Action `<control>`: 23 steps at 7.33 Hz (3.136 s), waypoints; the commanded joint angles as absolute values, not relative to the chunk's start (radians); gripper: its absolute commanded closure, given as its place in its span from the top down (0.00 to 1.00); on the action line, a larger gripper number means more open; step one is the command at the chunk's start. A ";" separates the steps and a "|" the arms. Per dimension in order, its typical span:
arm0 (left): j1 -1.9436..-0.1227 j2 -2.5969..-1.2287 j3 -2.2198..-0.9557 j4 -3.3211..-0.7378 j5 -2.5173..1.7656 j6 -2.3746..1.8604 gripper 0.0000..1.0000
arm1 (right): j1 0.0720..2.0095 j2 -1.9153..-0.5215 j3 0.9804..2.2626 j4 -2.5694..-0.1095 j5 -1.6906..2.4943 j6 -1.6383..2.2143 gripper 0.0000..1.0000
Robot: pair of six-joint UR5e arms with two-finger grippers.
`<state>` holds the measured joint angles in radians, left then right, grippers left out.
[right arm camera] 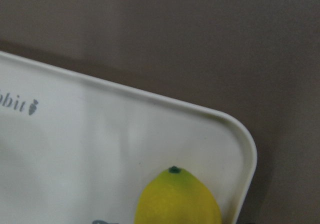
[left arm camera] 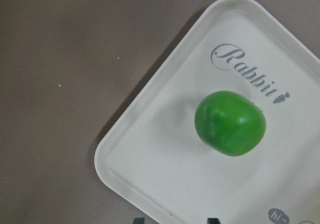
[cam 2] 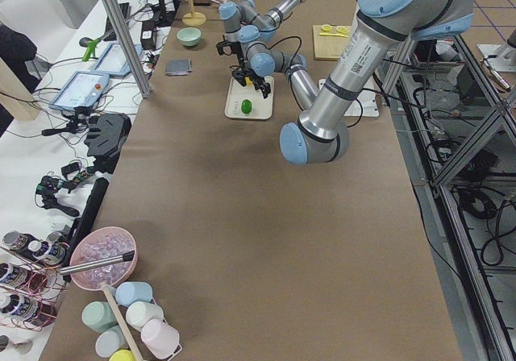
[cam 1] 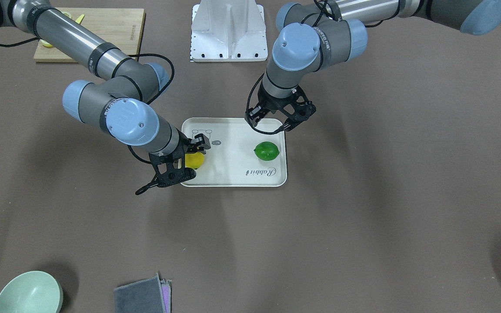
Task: Place all lemons on tray
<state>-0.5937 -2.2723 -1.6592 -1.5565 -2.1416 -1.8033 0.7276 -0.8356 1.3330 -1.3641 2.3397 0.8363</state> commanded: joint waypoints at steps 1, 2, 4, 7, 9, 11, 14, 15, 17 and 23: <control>-0.606 -2.251 -1.680 -1.546 -2.141 -1.737 0.98 | 0.803 -0.833 1.333 -1.365 2.359 0.838 0.99; -0.621 -2.191 -1.727 -1.545 -2.141 -1.680 0.98 | 0.854 -0.845 1.333 -1.365 2.396 0.838 0.99; -0.702 -2.093 -1.801 -1.501 -2.152 -1.437 0.98 | 0.977 -0.900 1.331 -1.352 2.485 0.780 0.98; -0.894 -1.946 -1.802 -1.473 -2.208 -1.020 0.98 | 1.097 -1.064 1.434 -1.336 2.545 0.574 0.98; -1.033 -1.858 -1.790 -1.471 -2.235 -0.774 0.98 | 1.110 -1.262 1.625 -1.336 2.543 0.531 0.98; -1.136 -1.784 -1.770 -1.479 -2.241 -0.556 0.97 | 1.138 -1.435 1.756 -1.338 2.519 0.428 0.98; -1.242 -1.627 -1.785 -1.486 -2.327 -0.332 0.98 | 1.245 -1.583 1.807 -1.367 2.407 0.426 0.99; -1.277 -1.577 -1.781 -1.486 -2.327 -0.249 0.98 | 1.299 -1.615 1.807 -1.409 2.405 0.426 0.99; -1.360 -1.534 -1.715 -1.486 -2.327 -0.100 0.98 | 1.395 -1.626 1.801 -1.483 2.411 0.420 0.99; -1.531 -1.393 -1.724 -1.474 -2.326 0.055 0.98 | 1.607 -1.520 1.687 -1.873 2.408 -0.103 0.94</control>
